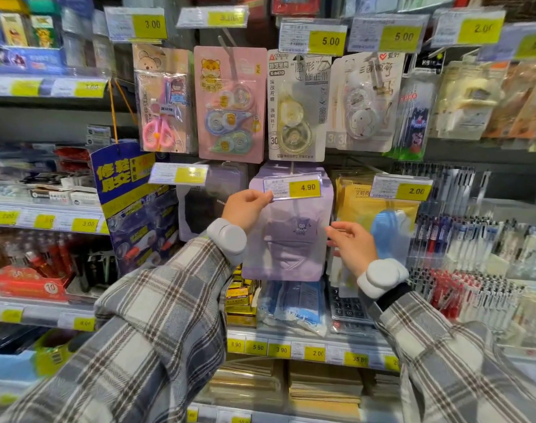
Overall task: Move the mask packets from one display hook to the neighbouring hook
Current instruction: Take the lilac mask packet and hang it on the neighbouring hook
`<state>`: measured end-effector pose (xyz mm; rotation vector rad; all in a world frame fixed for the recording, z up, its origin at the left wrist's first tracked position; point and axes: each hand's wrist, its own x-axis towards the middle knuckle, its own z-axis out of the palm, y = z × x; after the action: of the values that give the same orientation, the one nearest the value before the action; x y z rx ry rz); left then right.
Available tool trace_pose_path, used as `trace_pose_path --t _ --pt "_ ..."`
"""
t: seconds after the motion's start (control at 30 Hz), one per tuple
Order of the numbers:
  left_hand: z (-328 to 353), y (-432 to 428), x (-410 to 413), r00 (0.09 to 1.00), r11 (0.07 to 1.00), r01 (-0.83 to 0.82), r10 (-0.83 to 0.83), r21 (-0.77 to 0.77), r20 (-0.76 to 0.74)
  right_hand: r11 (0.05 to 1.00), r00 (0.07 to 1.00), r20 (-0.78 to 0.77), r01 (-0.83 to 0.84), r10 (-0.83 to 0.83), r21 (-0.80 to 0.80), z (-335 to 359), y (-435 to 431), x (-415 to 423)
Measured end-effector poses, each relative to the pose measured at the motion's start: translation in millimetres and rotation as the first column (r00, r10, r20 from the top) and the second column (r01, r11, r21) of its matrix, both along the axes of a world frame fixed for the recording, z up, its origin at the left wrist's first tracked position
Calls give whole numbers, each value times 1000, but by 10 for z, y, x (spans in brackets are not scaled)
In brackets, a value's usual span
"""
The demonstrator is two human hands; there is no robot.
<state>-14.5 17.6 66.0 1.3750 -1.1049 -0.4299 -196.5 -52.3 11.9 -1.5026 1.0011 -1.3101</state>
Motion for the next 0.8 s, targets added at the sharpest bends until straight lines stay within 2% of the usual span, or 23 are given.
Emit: trace_pose_path --t 0.23,0.6,0.8 --pt "-95 79 69 997 1000 14 -13 10 -79 980 978 -73 -193 197 53 48 156 233" --pt "-338 389 638 980 994 48 -29 95 -198 892 904 -56 -406 424 196 11 449 879" --pt "-432 487 986 986 991 -44 63 127 -156 843 865 -28 -480 500 243 16 569 1357"
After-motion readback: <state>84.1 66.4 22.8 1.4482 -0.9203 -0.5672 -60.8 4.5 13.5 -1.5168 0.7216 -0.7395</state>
